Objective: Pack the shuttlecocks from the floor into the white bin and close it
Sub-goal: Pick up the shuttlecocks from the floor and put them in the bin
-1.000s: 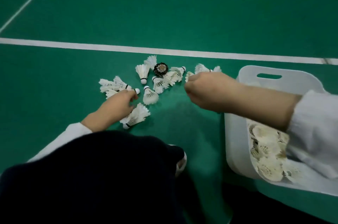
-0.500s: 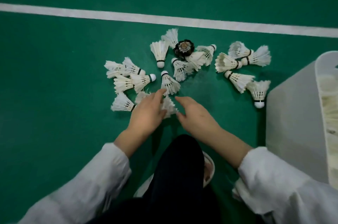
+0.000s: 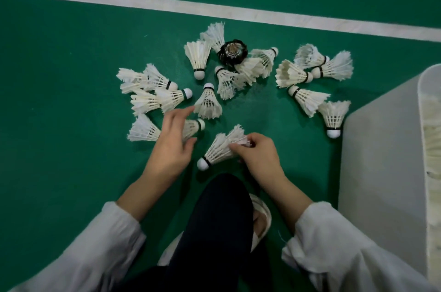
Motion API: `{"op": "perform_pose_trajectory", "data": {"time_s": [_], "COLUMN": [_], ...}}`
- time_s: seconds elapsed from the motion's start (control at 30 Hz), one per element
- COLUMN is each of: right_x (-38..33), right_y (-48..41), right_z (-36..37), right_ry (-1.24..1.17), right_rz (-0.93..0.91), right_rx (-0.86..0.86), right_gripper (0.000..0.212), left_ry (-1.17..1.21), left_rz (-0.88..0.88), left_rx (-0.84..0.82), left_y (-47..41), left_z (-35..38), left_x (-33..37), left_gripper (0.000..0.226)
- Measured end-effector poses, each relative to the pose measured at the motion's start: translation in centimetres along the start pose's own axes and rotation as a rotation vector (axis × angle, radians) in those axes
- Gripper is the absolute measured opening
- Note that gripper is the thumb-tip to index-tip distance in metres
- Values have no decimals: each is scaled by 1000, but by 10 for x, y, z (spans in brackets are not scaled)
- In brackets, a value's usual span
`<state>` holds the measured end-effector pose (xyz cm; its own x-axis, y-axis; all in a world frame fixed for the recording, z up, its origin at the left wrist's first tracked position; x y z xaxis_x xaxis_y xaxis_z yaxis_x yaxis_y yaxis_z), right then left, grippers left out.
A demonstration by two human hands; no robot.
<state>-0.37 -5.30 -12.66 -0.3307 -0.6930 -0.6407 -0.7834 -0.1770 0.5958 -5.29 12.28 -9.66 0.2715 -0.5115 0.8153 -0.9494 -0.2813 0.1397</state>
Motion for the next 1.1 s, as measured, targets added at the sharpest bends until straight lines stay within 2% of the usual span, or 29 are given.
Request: {"op": "perform_pose_trajectory", "data": {"time_s": [0.13, 0.27, 0.37, 0.43, 0.5, 0.6, 0.83, 0.93, 1.1], "right_x": [3, -1, -6, -10, -13, -14, -8, -28, -112], "right_y": [-2, -3, -4, -5, -6, -8, -11, -13, 23], "right_z": [-10, -16, -21, -23, -21, -20, -28, -54, -164], "right_ry": [-78, -77, -59, -45, -35, -66, -180, -19, 315], "right_rz": [45, 7, -33, -63, -83, -88, -43, -143, -437], "right_rx": [42, 40, 35, 22, 13, 30, 70, 35, 36], "right_gripper": [24, 29, 27, 24, 23, 26, 24, 18, 19], "left_ry": [95, 175, 30, -118, -197, -210, -270, -226, -226], "left_rz": [2, -19, 32, 68, 64, 18, -61, -30, 210], "left_rx": [56, 28, -164, -356, -429, -350, -293, -232, -208], "left_y": [3, -3, -12, -15, -15, -18, -9, -9, -25], "left_z": [-4, 0, 16, 34, 44, 45, 42, 31, 17], "left_x": [3, 20, 33, 36, 36, 29, 7, 13, 73], "left_gripper": [49, 38, 32, 47, 53, 48, 25, 22, 15]}}
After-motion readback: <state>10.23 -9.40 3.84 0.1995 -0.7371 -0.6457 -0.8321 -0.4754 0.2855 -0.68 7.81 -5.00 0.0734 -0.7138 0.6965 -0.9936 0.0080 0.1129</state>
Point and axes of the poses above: each hand's wrist, its own y-axis away from the middle knuckle, its own z-axis out of the palm, x = y × z, the point moved 6 cm from there along -y, towards the middle knuckle, and after that the axes turned 11 degrees about y, right-handed, at the moved point
